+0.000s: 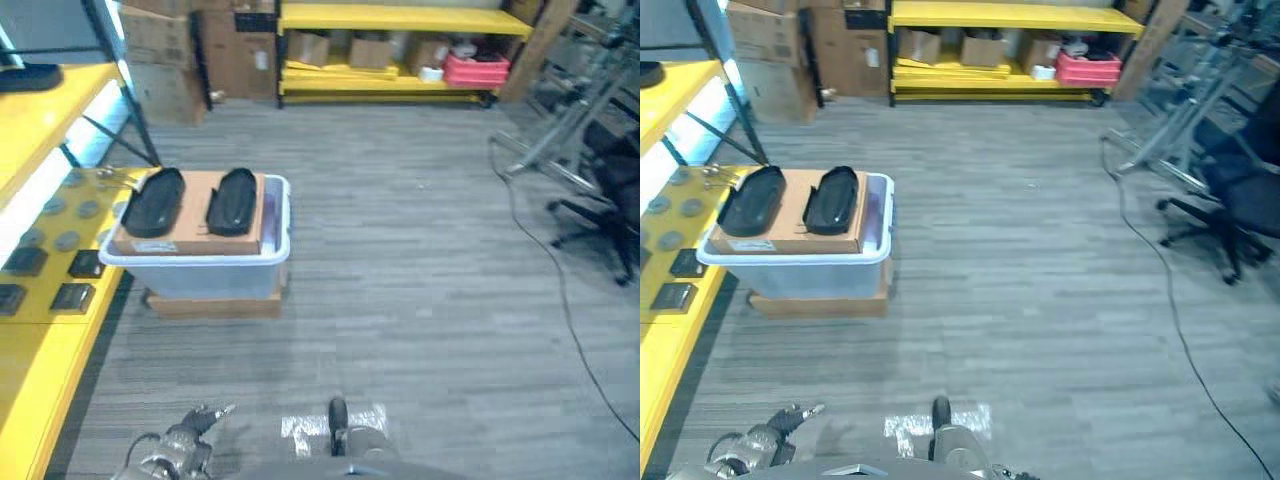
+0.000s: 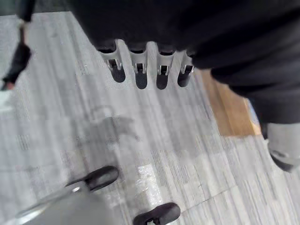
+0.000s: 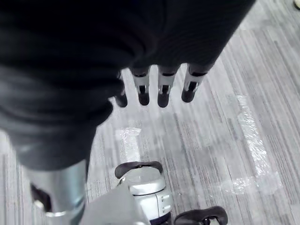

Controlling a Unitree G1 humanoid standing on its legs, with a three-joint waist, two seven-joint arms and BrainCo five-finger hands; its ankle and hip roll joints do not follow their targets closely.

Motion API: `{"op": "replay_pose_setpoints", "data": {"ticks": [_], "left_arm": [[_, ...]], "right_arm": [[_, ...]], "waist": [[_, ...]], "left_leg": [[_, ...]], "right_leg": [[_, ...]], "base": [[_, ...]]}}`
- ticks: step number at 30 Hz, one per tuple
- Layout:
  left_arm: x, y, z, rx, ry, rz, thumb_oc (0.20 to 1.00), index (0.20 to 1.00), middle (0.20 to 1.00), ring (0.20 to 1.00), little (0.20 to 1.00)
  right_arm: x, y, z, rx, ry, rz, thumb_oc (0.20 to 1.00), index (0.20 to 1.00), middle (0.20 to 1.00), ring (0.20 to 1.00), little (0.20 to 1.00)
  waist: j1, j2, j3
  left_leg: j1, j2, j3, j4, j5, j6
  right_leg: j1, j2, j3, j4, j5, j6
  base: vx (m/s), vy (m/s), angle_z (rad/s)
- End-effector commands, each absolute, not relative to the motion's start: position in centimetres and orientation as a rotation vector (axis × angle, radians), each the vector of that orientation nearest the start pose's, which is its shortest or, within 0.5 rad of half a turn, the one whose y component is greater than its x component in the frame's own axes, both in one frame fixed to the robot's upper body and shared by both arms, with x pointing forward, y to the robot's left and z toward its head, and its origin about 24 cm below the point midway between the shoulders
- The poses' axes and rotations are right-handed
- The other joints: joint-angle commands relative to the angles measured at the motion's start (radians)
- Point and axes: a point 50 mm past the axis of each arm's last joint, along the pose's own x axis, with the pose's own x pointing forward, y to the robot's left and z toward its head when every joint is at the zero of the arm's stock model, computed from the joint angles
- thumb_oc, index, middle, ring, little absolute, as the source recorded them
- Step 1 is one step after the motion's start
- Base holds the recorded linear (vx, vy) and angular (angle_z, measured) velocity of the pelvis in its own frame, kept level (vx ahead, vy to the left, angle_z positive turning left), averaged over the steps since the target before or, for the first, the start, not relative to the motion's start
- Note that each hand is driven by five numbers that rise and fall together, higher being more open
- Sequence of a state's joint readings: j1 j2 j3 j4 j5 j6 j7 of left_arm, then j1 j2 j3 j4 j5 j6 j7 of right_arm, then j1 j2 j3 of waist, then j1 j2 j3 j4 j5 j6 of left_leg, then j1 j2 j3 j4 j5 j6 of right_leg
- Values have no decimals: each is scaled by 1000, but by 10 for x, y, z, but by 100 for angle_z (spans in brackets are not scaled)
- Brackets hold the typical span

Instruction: Move parts from the plastic box to the shelf.

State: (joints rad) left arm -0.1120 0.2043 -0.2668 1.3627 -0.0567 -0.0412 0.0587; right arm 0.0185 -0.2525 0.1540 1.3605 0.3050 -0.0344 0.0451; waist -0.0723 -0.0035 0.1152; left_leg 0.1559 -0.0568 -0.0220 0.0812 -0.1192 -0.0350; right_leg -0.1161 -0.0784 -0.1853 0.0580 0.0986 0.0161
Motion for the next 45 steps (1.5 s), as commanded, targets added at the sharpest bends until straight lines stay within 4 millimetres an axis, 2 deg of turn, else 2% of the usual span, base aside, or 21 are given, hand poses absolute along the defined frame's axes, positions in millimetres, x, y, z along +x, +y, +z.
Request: {"op": "replay_pose_setpoints", "data": {"ticks": [1, 2, 6, 7, 10, 14, 16, 18, 21, 23, 26, 27, 30, 33, 35, 36, 37, 39, 40, 44, 45], "left_arm": [[122, 210, -160, 322, 1185, -5, 1000, 1000, 1000, 1000, 1000], [117, 208, -162, 317, 1201, -9, 1000, 1000, 1000, 1000, 1000], [108, 211, -164, 309, 1230, 11, 1000, 1000, 1000, 1000, 1000], [99, 212, -166, 330, 1255, 7, 1000, 1000, 1000, 1000, 1000], [90, 215, -168, 336, 1282, 24, 1000, 1000, 1000, 1000, 1000], [84, 218, -168, 345, 1300, 11, 1000, 1000, 1000, 1000, 1000], [84, 222, -168, 389, 1300, -26, 1000, 1000, 1000, 1000, 1000], [89, 229, -165, 427, 1287, -25, 1000, 1000, 1000, 1000, 1000], [96, 243, -160, 453, 1269, 10, 1000, 1000, 1000, 1000, 1000], [103, 260, -154, 478, 1252, 53, 1000, 1000, 1000, 1000, 1000], [108, 269, -149, 492, 1241, 86, 1000, 1000, 1000, 1000, 1000], [116, 270, -147, 486, 1218, 105, 1000, 1000, 1000, 1000, 1000], [124, 258, -148, 477, 1180, 67, 1000, 1000, 1000, 1000, 1000], [144, 236, -146, 522, 1083, -21, 1000, 1000, 1000, 1000, 1000], [160, 217, -143, 494, 1004, -36, 1000, 1000, 1000, 1000, 1000], [165, 206, -143, 509, 983, -69, 1000, 1000, 1000, 1000, 1000], [155, 207, -148, 516, 1017, -65, 1000, 1000, 1000, 1000, 1000], [142, 207, -153, 515, 1069, -59, 1000, 1000, 1000, 1000, 1000], [124, 208, -159, 512, 1136, -64, 1000, 1000, 1000, 1000, 1000], [110, 214, -162, 513, 1186, -50, 1000, 1000, 1000, 1000, 1000], [104, 218, -163, 510, 1208, -43, 1000, 1000, 1000, 1000, 1000]], "right_arm": [[80, -273, -154, -127, 1244, -235, 1000, 1000, 1000, 1000, 1000], [90, -276, -150, -131, 1213, -240, 1000, 1000, 1000, 1000, 1000], [105, -282, -145, -146, 1167, -249, 1000, 1000, 1000, 1000, 1000], [114, -285, -140, -141, 1120, -263, 1000, 1000, 1000, 1000, 1000], [126, -288, -135, -112, 1055, -300, 1000, 1000, 1000, 1000, 1000], [118, -287, -138, -66, 1070, -301, 1000, 1000, 1000, 1000, 1000], [115, -286, -139, -69, 1086, -305, 1000, 1000, 1000, 1000, 1000], [116, -285, -140, -71, 1093, -304, 1000, 1000, 1000, 1000, 1000], [113, -282, -142, -83, 1111, -292, 1000, 1000, 1000, 1000, 1000], [112, -280, -143, -71, 1109, -293, 1000, 1000, 1000, 1000, 1000], [112, -279, -143, -73, 1109, -296, 1000, 1000, 1000, 1000, 1000], [110, -277, -144, -98, 1126, -286, 1000, 1000, 1000, 1000, 1000], [94, -276, -149, -120, 1177, -269, 1000, 1000, 1000, 1000, 1000], [95, -276, -149, -168, 1170, -260, 1000, 1000, 1000, 1000, 1000], [107, -277, -144, -222, 1128, -237, 1000, 1000, 1000, 1000, 1000], [133, -274, -137, -313, 1053, -171, 1000, 1000, 1000, 1000, 1000], [151, -271, -129, -296, 963, -178, 1000, 1000, 1000, 1000, 1000], [166, -269, -121, -280, 891, -194, 1000, 1000, 1000, 1000, 1000], [178, -267, -115, -271, 843, -194, 1000, 1000, 1000, 1000, 1000], [176, -259, -118, -238, 841, -187, 1000, 1000, 1000, 1000, 1000], [172, -254, -122, -214, 859, -193, 1000, 1000, 1000, 1000, 1000]], "waist": [[-2, -9, 30], [7, -20, 47], [26, -21, 50], [39, -7, 40], [40, 22, 29], [42, 34, -3], [33, 30, -3], [29, 31, 5], [32, 40, 12], [14, 42, 19], [0, 40, 31], [-4, 38, 33], [-21, 33, 29], [-35, 41, 22], [-28, 35, 52], [-16, 29, 66], [-13, 34, 58], [-8, 46, 54], [-4, 54, 49], [2, 49, 23], [11, 37, 11]], "left_leg": [[-105, 114, 45, 158, 100, -64], [-169, 91, 33, 283, 130, -83], [-186, 150, 92, 151, 136, -77], [-186, 211, 104, -14, 175, -77], [-212, 303, 128, -139, 293, -119], [-180, 261, 142, -114, 237, -104], [-155, 214, 168, -110, 187, -66], [-134, 188, 206, -117, 174, -44], [-113, 170, 219, -142, 167, -25], [-92, 156, 232, -168, 160, -25], [-78, 148, 227, -168, 148, -28], [-54, 155, 237, -168, 134, -37], [-32, 164, 221, -161, 118, -45], [-54, 188, 189, -81, 105, -65], [-152, 166, 117, 90, 134, -94], [-184, 181, 80, 28, 155, -107], [-195, 242, 109, -62, 203, -112], [-192, 277, 119, -133, 246, -117], [-187, 293, 116, -151, 265, -128], [-178, 254, 140, -120, 216, -106], [-160, 207, 152, -121, 175, -72]], "right_leg": [[104, -50, 24, -43, -39, 94], [134, -58, 16, -50, -46, 82], [177, -64, -15, -63, -80, 84], [193, -65, -28, -57, -103, 98], [233, -90, -41, -56, -131, 130], [248, -154, -29, -38, -112, 169], [204, -205, 5, 41, -61, 190], [157, -231, 23, 93, -4, 199], [104, -231, 38, 158, 6, 195], [68, -173, 61, 91, -13, 179], [46, -148, 79, -12, 5, 176], [-4, -147, 24, -67, 45, 187], [20, -131, 30, -67, 25, 174], [52, -113, 13, -60, -5, 149], [88, -119, -18, -66, -16, 124], [114, -129, -39, -89, -27, 129], [121, -135, -39, -89, -35, 144], [131, -137, -32, -87, -48, 154], [147, -147, -21, -88, -53, 164], [170, -208, -6, -84, -27, 194], [157, -254, 7, -54, 6, 211]], "base": [[107, -134, 82], [104, -113, 12], [172, -9, 8], [222, 146, 31], [278, 280, 12], [206, 331, -20], [120, 363, -14], [61, 257, -36], [77, 254, -51], [118, 120, -19], [143, -15, -23], [191, -88, 10], [215, -157, -19], [173, -208, 57], [74, -169, 101], [134, 36, 77], [186, 123, 29], [217, 247, 24], [225, 339, -37], [191, 398, -41], [97, 259, 24]]}}
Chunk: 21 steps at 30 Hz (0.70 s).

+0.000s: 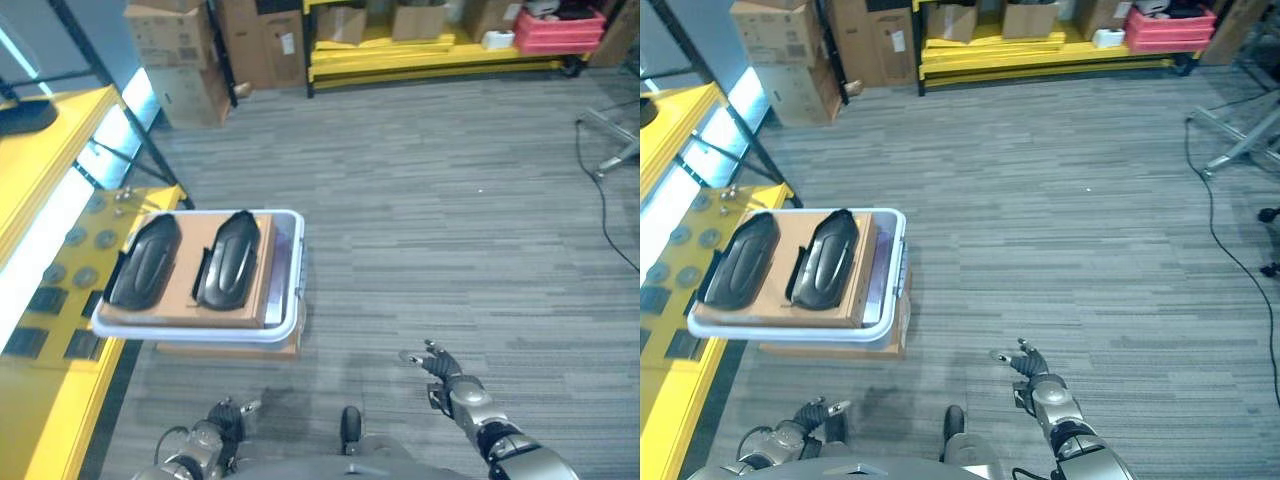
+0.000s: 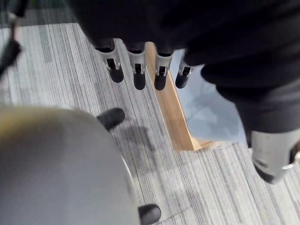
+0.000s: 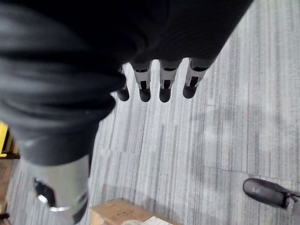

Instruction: Move parts from the plastic box to the shelf.

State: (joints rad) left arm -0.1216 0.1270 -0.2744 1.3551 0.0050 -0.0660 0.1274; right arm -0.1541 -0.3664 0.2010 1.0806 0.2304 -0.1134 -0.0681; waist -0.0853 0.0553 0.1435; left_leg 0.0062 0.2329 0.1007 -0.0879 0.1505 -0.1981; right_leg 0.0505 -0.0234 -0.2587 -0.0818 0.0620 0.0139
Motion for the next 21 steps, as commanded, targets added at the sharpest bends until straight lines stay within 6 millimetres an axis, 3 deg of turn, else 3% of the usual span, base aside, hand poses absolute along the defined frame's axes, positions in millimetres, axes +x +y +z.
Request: {"op": "replay_pose_setpoints", "data": {"ticks": [1, 3, 4, 5, 7, 8, 9, 10, 11, 12, 15, 21], "left_arm": [[104, 218, -163, 510, 1208, -43, 1000, 1000, 1000, 1000, 1000], [102, 233, -161, 549, 1222, -15, 1000, 1000, 1000, 1000, 1000], [102, 233, -161, 549, 1222, -15, 1000, 1000, 1000, 1000, 1000], [95, 246, -159, 522, 1253, 59, 1000, 1000, 1000, 1000, 1000], [96, 257, -156, 517, 1250, 100, 1000, 1000, 1000, 1000, 1000], [96, 257, -156, 517, 1249, 100, 1000, 1000, 1000, 1000, 1000], [100, 262, -154, 529, 1239, 109, 1000, 1000, 1000, 1000, 1000], [105, 265, -151, 539, 1222, 120, 1000, 1000, 1000, 1000, 1000], [109, 266, -150, 553, 1210, 122, 1000, 1000, 1000, 1000, 1000], [114, 266, -148, 550, 1191, 127, 1000, 1000, 1000, 1000, 1000], [123, 253, -149, 500, 1149, 134, 1000, 1000, 1000, 1000, 1000], [121, 229, -156, 510, 1139, 22, 1000, 1000, 1000, 1000, 1000]], "right_arm": [[172, -254, -122, -214, 859, -193, 1000, 1000, 1000, 1000, 1000], [178, -242, -123, -196, 846, -176, 1000, 1000, 1000, 1000, 1000], [178, -242, -123, -195, 846, -176, 1000, 1000, 1000, 1000, 1000], [182, -233, -122, -184, 820, -150, 1000, 1000, 1000, 1000, 1000], [183, -228, -119, -162, 784, -137, 1000, 1000, 1000, 1000, 1000], [184, -228, -119, -162, 784, -137, 1000, 1000, 1000, 1000, 1000], [185, -227, -117, -170, 764, -123, 1000, 1000, 1000, 1000, 1000], [184, -224, -115, -183, 749, -96, 1000, 1000, 1000, 1000, 1000], [184, -222, -114, -189, 741, -73, 1000, 1000, 1000, 1000, 1000], [181, -224, -114, -195, 738, -71, 1000, 1000, 1000, 1000, 1000], [175, -235, -116, -228, 771, -86, 1000, 1000, 1000, 1000, 1000], [161, -247, -125, -213, 852, -151, 1000, 1000, 1000, 1000, 1000]], "waist": [[25, -23, -17], [36, -31, -10], [36, -31, -10], [40, -30, -11], [24, -31, -8], [24, -31, -10], [18, -34, -9], [24, -43, -7], [19, -47, -9], [14, -48, -9], [19, -49, -24], [13, -45, -38]], "left_leg": [[-10, -85, 31, 48, -95, 92], [17, -120, 81, 30, -107, 116], [17, -120, 81, 30, -107, 116], [30, -120, 101, 11, -107, 120], [35, -119, 96, 5, -104, 122], [33, -119, 97, 5, -103, 122], [32, -124, 90, 3, -101, 124], [41, -130, 94, 8, -106, 124], [39, -132, 88, 5, -102, 123], [39, -133, 78, 1, -98, 121], [41, -125, 72, 1, -101, 112], [54, -111, 66, 1, -101, 102]], "right_leg": [[-11, -311, 82, 87, 43, 214], [-53, -344, 59, 127, 131, 222], [-53, -344, 59, 127, 131, 222], [-62, -320, 38, 132, 115, 217], [-90, -231, 121, 121, 55, 195], [-93, -231, 122, 121, 56, 195], [-107, -193, 153, 102, 36, 182], [-82, -206, 115, 88, 36, 185], [-74, -199, 129, 86, 26, 182], [-67, -186, 142, 79, 17, 173], [-39, -191, 98, 39, 28, 178], [1, -179, 78, -4, 18, 172]], "base": [[122, 366, 45], [51, 288, 14], [76, 312, -53], [76, 177, -61], [77, 161, -28], [50, 91, -8], [64, 47, 6], [82, 35, 13], [75, -16, 16], [60, -52, 4], [75, -71, 29], [49, -69, 8]]}}
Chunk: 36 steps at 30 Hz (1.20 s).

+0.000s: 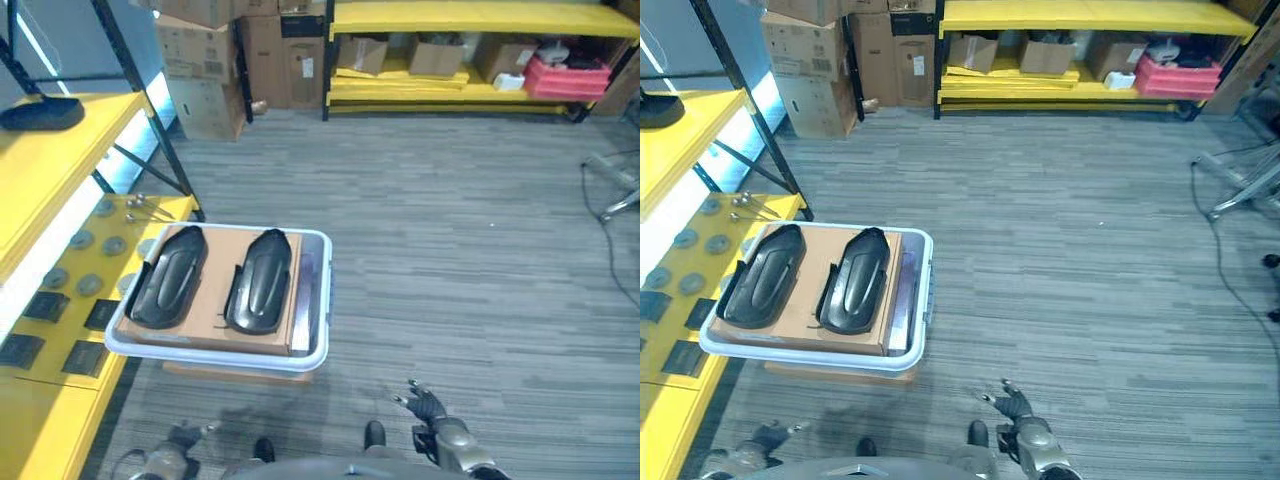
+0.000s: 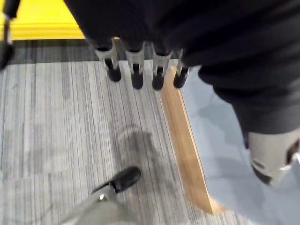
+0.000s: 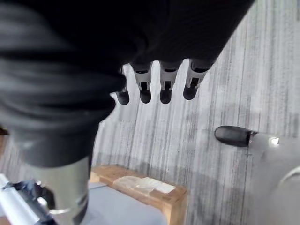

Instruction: Move parts from the plastic box to the shelf.

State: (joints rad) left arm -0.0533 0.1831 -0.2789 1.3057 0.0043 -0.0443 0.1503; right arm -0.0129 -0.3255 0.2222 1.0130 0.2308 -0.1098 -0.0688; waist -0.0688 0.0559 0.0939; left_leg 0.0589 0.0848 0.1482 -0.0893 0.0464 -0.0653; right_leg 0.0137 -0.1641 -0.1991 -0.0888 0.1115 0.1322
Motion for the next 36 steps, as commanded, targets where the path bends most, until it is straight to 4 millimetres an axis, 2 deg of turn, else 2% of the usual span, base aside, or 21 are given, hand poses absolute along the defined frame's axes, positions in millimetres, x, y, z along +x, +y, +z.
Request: {"op": "replay_pose_setpoints", "data": {"ticks": [1, 4, 7, 8, 10, 11, 13, 14, 15, 16, 17, 18, 19, 22, 23, 25, 29, 30, 31, 35, 36], "left_arm": [[118, 228, -157, 504, 1147, 23, 1000, 1000, 1000, 1000, 1000], [113, 228, -158, 503, 1169, 15, 1000, 1000, 1000, 1000, 1000], [121, 227, -156, 492, 1145, 23, 1000, 1000, 1000, 1000, 1000], [122, 227, -156, 488, 1141, 26, 1000, 1000, 1000, 1000, 1000], [120, 231, -156, 483, 1150, 44, 1000, 1000, 1000, 1000, 1000], [114, 232, -157, 486, 1168, 39, 1000, 1000, 1000, 1000, 1000], [103, 233, -160, 499, 1213, 24, 1000, 1000, 1000, 1000, 1000], [98, 234, -162, 496, 1235, 29, 1000, 1000, 1000, 1000, 1000], [95, 235, -162, 489, 1246, 36, 1000, 1000, 1000, 1000, 1000], [95, 235, -162, 489, 1247, 36, 1000, 1000, 1000, 1000, 1000], [103, 239, -159, 505, 1223, 39, 1000, 1000, 1000, 1000, 1000], [111, 252, -154, 529, 1202, 74, 1000, 1000, 1000, 1000, 1000], [111, 252, -153, 530, 1202, 74, 1000, 1000, 1000, 1000, 1000], [114, 266, -148, 534, 1189, 115, 1000, 1000, 1000, 1000, 1000], [114, 268, -148, 534, 1194, 125, 1000, 1000, 1000, 1000, 1000], [112, 272, -147, 535, 1196, 137, 1000, 1000, 1000, 1000, 1000], [112, 272, -146, 482, 1176, 189, 1000, 1000, 1000, 1000, 1000], [111, 269, -148, 454, 1176, 199, 1000, 1000, 1000, 1000, 1000], [111, 269, -148, 454, 1176, 199, 1000, 1000, 1000, 1000, 1000], [105, 251, -154, 410, 1153, 178, 1000, 1000, 1000, 1000, 1000], [105, 250, -154, 410, 1153, 178, 1000, 1000, 1000, 1000, 1000]], "right_arm": [[159, -247, -127, -212, 866, -149, 1000, 1000, 1000, 1000, 1000], [157, -247, -130, -205, 897, -144, 1000, 1000, 1000, 1000, 1000], [159, -254, -129, -224, 914, -147, 1000, 1000, 1000, 1000, 1000], [163, -255, -127, -243, 907, -133, 1000, 1000, 1000, 1000, 1000], [160, -261, -128, -281, 942, -133, 1000, 1000, 1000, 1000, 1000], [158, -265, -128, -282, 949, -149, 1000, 1000, 1000, 1000, 1000], [150, -273, -130, -248, 983, -208, 1000, 1000, 1000, 1000, 1000], [146, -276, -131, -219, 993, -238, 1000, 1000, 1000, 1000, 1000], [140, -276, -133, -189, 1011, -254, 1000, 1000, 1000, 1000, 1000], [140, -276, -133, -189, 1012, -254, 1000, 1000, 1000, 1000, 1000], [131, -277, -137, -173, 1044, -279, 1000, 1000, 1000, 1000, 1000], [144, -266, -136, -154, 1017, -276, 1000, 1000, 1000, 1000, 1000], [144, -266, -136, -154, 1017, -276, 1000, 1000, 1000, 1000, 1000], [143, -255, -139, -133, 1001, -233, 1000, 1000, 1000, 1000, 1000], [141, -255, -140, -148, 1009, -224, 1000, 1000, 1000, 1000, 1000], [137, -256, -141, -188, 1026, -204, 1000, 1000, 1000, 1000, 1000], [149, -259, -134, -240, 968, -165, 1000, 1000, 1000, 1000, 1000], [164, -262, -123, -268, 884, -156, 1000, 1000, 1000, 1000, 1000], [163, -262, -123, -269, 885, -156, 1000, 1000, 1000, 1000, 1000], [213, -274, -45, -408, 432, -135, 1000, 1000, 1000, 1000, 1000], [213, -274, -45, -408, 433, -135, 1000, 1000, 1000, 1000, 1000]], "waist": [[-2, -46, 10], [3, -46, 24], [10, -60, 61], [9, -61, 67], [15, -72, 63], [26, -70, 66], [26, -65, 53], [15, -63, 48], [3, -62, 39], [5, -62, 40], [4, -72, 26], [33, -62, 41], [34, -61, 42], [13, -38, 53], [20, -34, 51], [29, -39, 45], [34, -40, 45], [31, -43, 48], [31, -42, 47], [6, -44, 59], [6, -44, 59]], "left_leg": [[3, 39, 20, 2, 3, -33], [-1, 41, 2, 40, 0, -38], [-105, 2, -53, 250, -64, -50], [-120, 14, -70, 277, -65, -62], [-92, 111, -88, 261, -34, -88], [-56, 138, -119, 240, -19, -93], [-41, 153, -245, 240, 5, -110], [-38, 144, -279, 250, -14, -116], [-19, 132, -265, 231, -76, -104], [-17, 132, -263, 232, -78, -104], [2, 91, -204, 194, -146, -78], [31, 57, -112, 130, -133, -48], [34, 58, -111, 128, -132, -49], [9, 36, -114, 110, -103, -27], [3, 36, -113, 97, -93, -27], [9, 29, -101, 62, -87, -28], [-16, 49, -93, 52, -59, -46], [-22, 55, -95, 44, -49, -52], [-21, 55, -95, 44, -49, -52], [-30, 86, -91, 6, -18, -68], [-30, 86, -91, 6, -18, -68]], "right_leg": [[40, -37, 17, 2, -33, 54], [43, -36, 22, 31, -59, 47], [19, -65, 30, 101, -76, 33], [9, -67, 32, 117, -77, 30], [11, -83, 48, 117, -77, 40], [16, -90, 60, 118, -76, 50], [-5, -117, 103, 136, -61, 78], [-13, -134, 122, 147, -52, 90], [-18, -162, 134, 153, -36, 101], [-17, -163, 136, 154, -36, 102], [-24, -218, 137, 115, 64, 126], [-95, -233, -1, 101, 143, 111], [-95, -232, -1, 102, 142, 110], [-97, -92, 160, 183, 0, 83], [-77, -98, 135, 169, -22, 80], [-42, -120, 59, 92, -1, 80], [-28, -99, 61, 4, 3, 81], [-30, -97, 60, 2, 1, 79], [-29, -96, 59, 2, 1, 78], [-46, -77, 59, 2, -13, 79], [-46, -77, 59, 2, -13, 79]], "base": [[34, -113, -4], [-4, -72, -1], [-92, 1, 10], [-65, 92, 23], [26, 219, 11], [53, 350, -14], [32, 423, -32], [47, 479, -31], [39, 336, -25], [39, 458, -10], [-149, 665, -7], [-149, 662, -18], [-218, 521, -103], [-103, 266, -91], [-81, 126, 22], [-56, 10, 28], [-45, -85, -13], [-14, -76, 3], [0, -100, 3], [12, -71, 4], [-6, -37, -3]]}}
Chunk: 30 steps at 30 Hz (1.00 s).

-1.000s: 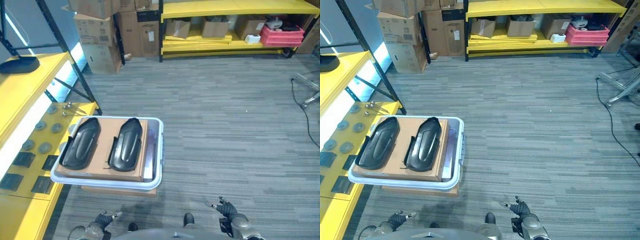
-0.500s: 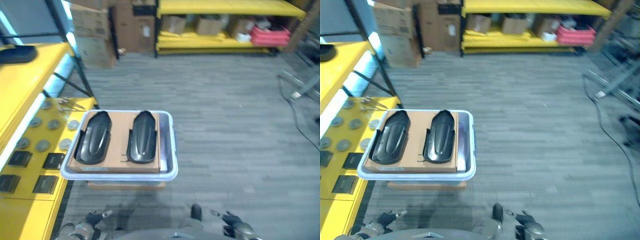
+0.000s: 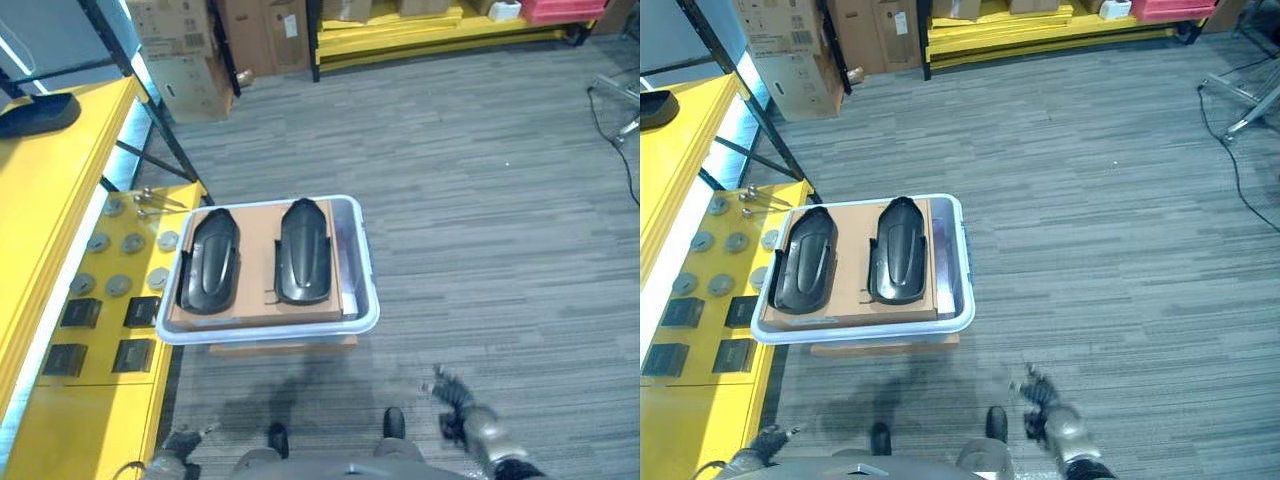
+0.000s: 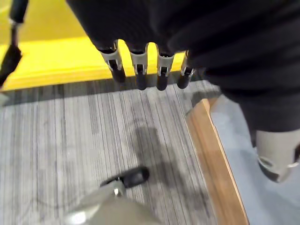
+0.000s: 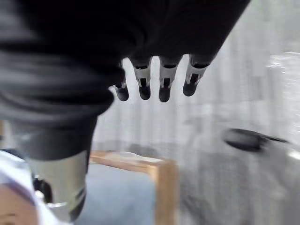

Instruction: Move parts from the plastic box to the shelf.

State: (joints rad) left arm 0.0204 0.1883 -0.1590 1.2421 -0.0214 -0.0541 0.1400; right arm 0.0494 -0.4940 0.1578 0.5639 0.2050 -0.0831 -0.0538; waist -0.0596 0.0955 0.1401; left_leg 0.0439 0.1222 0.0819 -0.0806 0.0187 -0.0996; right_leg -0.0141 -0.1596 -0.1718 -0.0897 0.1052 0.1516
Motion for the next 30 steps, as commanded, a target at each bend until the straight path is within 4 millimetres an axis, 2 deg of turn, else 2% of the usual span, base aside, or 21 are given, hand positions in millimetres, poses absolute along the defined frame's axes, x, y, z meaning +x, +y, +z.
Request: {"op": "replay_pose_setpoints", "data": {"ticks": [1, 2, 3, 8, 9, 11, 14, 17, 21, 25, 30], "left_arm": [[107, 246, -154, 398, 1132, 198, 1000, 1000, 1000, 1000, 1000], [107, 246, -154, 398, 1133, 197, 1000, 1000, 1000, 1000, 1000], [110, 242, -155, 404, 1128, 185, 1000, 1000, 1000, 1000, 1000], [107, 248, -154, 438, 1142, 181, 1000, 1000, 1000, 1000, 1000], [106, 220, -161, 277, 1145, 180, 1000, 1000, 1000, 1000, 1000], [104, 221, -161, 293, 1149, 180, 1000, 1000, 1000, 1000, 1000], [108, 224, -159, 323, 1130, 167, 1000, 1000, 1000, 1000, 1000], [111, 221, -158, 358, 1113, 129, 1000, 1000, 1000, 1000, 1000], [138, 213, -148, 455, 977, -7, 1000, 1000, 1000, 1000, 1000], [153, 217, -139, 479, 903, 1, 1000, 1000, 1000, 1000, 1000], [163, 213, -135, 482, 858, 13, 1000, 1000, 1000, 1000, 1000]], "right_arm": [[224, -272, -13, -420, 261, -157, 1000, 1000, 1000, 1000, 1000], [223, -272, -13, -420, 262, -158, 1000, 1000, 1000, 1000, 1000], [235, -267, 8, -432, 147, -176, 1000, 1000, 1000, 1000, 1000], [251, -251, 38, -440, 6, -121, 1000, 1000, 1000, 1000, 1000], [266, -241, 15, -249, 101, -186, 1000, 1000, 1000, 1000, 1000], [272, -239, 19, -250, 82, -183, 1000, 1000, 1000, 1000, 1000], [304, -232, 47, -306, -7, -175, 1000, 1000, 1000, 1000, 1000], [323, -229, 64, -381, -43, -184, 1000, 1000, 1000, 1000, 1000], [350, -225, 98, -435, -129, -216, 1000, 1000, 1000, 1000, 1000], [369, -225, 135, -531, -221, -259, 1000, 1000, 1000, 1000, 1000], [384, -228, 159, -574, -244, -338, 1000, 1000, 1000, 1000, 1000]], "waist": [[-8, -88, 23], [-7, -87, 22], [-5, -92, 26], [8, -103, 20], [67, -106, -3], [74, -107, 4], [104, -103, 42], [122, -99, 60], [138, -82, 98], [151, -69, 120], [169, -54, 141]], "left_leg": [[-20, 53, -26, -7, 15, -36], [-20, 53, -26, -7, 15, -36], [-25, 59, -27, -7, 14, -39], [-19, 64, -30, -7, 4, -40], [-52, -31, -36, 36, 17, 16], [-59, -30, -40, 31, 20, 15], [-115, -20, -54, 24, 35, 9], [-130, -18, -68, 6, 46, 6], [-174, -19, -88, 1, 62, 2], [-197, -20, -106, -4, 72, -3], [-225, -25, -127, -6, 80, -5]], "right_leg": [[-25, -78, 34, 2, -3, 61], [-24, -77, 33, 2, -3, 60], [-28, -74, 32, 2, -3, 61], [-9, -74, 21, 2, -7, 63], [74, -49, -30, 2, -62, 25], [61, -49, -24, 2, -58, 23], [-8, -51, -20, 2, -40, 25], [-33, -47, -21, 2, -34, 28], [-75, -46, -19, 2, -24, 30], [-91, -49, -30, 2, -19, 32], [-114, -52, -39, 2, -11, 36]], "base": [[-8, -23, -7], [-15, -49, -3], [-1, -35, -4], [27, -14, 5], [0, 0, 0], [-29, 0, -3], [-88, 13, 3], [-2, 15, 15], [-62, 26, 13], [-25, 17, 21], [-28, 10, 8]]}}
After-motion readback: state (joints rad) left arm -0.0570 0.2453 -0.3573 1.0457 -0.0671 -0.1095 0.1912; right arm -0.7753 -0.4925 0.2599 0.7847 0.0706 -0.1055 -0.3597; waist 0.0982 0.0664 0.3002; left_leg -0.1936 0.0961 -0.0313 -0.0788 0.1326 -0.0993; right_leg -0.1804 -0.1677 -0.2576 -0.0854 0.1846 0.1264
